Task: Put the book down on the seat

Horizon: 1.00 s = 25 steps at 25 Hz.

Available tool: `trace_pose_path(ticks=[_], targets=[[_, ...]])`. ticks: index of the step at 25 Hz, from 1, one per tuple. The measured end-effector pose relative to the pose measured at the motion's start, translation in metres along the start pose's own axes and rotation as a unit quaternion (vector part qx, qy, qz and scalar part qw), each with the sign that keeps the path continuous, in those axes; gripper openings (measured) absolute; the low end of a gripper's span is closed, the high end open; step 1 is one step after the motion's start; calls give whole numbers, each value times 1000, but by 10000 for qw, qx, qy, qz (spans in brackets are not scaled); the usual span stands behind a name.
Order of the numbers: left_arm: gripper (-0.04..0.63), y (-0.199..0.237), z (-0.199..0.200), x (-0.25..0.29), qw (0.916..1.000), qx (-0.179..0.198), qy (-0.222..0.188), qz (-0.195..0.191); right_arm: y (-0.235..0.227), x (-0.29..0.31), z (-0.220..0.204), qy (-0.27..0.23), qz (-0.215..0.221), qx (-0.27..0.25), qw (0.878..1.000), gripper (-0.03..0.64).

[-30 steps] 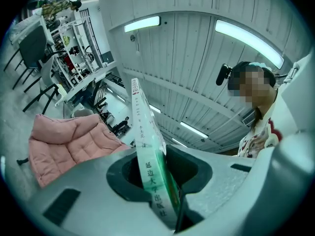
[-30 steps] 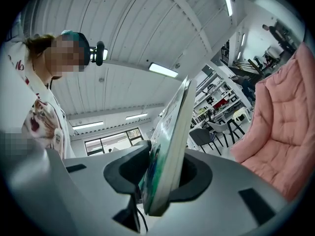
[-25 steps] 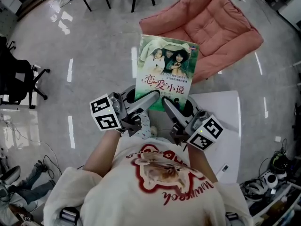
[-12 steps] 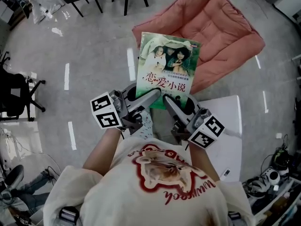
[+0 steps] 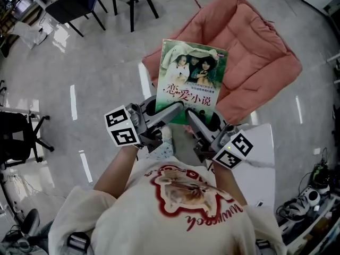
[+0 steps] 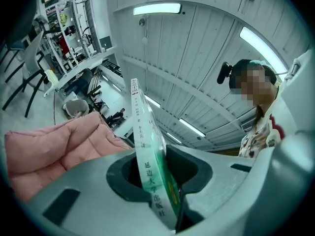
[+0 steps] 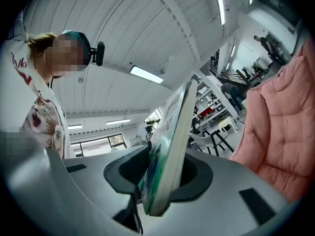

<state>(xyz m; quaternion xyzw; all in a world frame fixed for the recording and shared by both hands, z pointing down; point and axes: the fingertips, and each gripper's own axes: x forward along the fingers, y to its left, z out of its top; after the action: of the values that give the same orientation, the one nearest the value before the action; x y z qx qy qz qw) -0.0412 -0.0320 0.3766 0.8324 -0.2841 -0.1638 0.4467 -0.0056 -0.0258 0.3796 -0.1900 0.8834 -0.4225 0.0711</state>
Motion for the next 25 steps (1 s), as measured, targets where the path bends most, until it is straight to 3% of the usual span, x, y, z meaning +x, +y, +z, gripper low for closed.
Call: trace_pose_path(ticks=[5,12,25], targets=[[87,-6,2,-3,9997,-66,-199,-84,8,0,2,155,-30,-173,9997,112],[87,-16,9,-4,9971,633,-370,-185,15,1,9,-133,373,-658,9970,114],[89,-9,6,-2,9995,145,-219,-184,10,1,7,62,-63,-397,9992,115]])
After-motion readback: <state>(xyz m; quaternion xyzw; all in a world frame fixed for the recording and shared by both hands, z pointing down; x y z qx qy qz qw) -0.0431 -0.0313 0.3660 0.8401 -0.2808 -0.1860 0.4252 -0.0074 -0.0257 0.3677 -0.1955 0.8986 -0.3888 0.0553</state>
